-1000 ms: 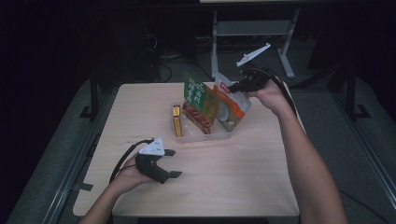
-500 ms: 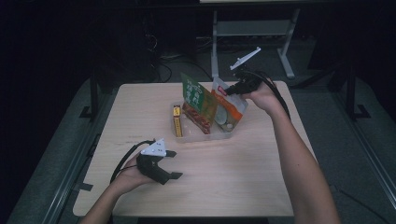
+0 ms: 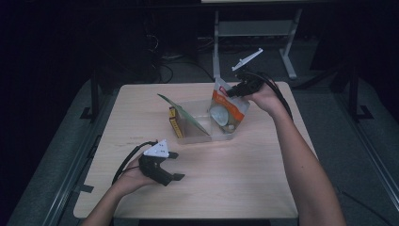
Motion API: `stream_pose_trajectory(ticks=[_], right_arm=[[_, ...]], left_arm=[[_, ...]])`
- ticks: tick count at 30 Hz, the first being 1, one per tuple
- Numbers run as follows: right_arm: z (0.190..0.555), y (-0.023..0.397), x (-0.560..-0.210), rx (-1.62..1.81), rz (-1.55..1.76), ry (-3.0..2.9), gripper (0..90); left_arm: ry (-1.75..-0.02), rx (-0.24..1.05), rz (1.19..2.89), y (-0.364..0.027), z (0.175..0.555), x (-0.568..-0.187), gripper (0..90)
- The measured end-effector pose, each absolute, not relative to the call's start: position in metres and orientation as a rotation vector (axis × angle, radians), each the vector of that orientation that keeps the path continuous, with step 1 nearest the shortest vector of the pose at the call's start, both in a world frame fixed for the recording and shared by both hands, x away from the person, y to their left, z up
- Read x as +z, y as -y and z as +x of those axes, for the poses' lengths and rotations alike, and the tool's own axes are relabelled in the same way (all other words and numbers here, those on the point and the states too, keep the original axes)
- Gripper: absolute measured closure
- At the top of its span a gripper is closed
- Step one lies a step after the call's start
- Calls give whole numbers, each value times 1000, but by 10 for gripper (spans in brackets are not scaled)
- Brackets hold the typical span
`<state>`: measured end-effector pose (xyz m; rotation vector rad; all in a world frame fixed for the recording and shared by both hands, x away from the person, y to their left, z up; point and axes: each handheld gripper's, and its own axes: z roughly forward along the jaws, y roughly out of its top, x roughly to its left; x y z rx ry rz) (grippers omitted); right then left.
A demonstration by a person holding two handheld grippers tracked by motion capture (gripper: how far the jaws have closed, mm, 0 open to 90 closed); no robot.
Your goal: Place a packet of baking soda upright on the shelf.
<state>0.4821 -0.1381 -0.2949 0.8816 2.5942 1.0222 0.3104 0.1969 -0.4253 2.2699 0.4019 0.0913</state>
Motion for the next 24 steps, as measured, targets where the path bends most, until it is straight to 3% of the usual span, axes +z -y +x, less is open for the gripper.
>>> stream_pose_trajectory(ticks=[3,11,24], right_arm=[[479,141,-292,1045,889,-2573,710],[469,149,-282,1105,940,-2458,299],[425,178,-283,1179,937,-2370,204]], left_arm=[[-400,91,2271,-196,310,-425,177],[-390,90,2276,-196,309,-426,177],[-386,86,2283,-195,308,-426,175]])
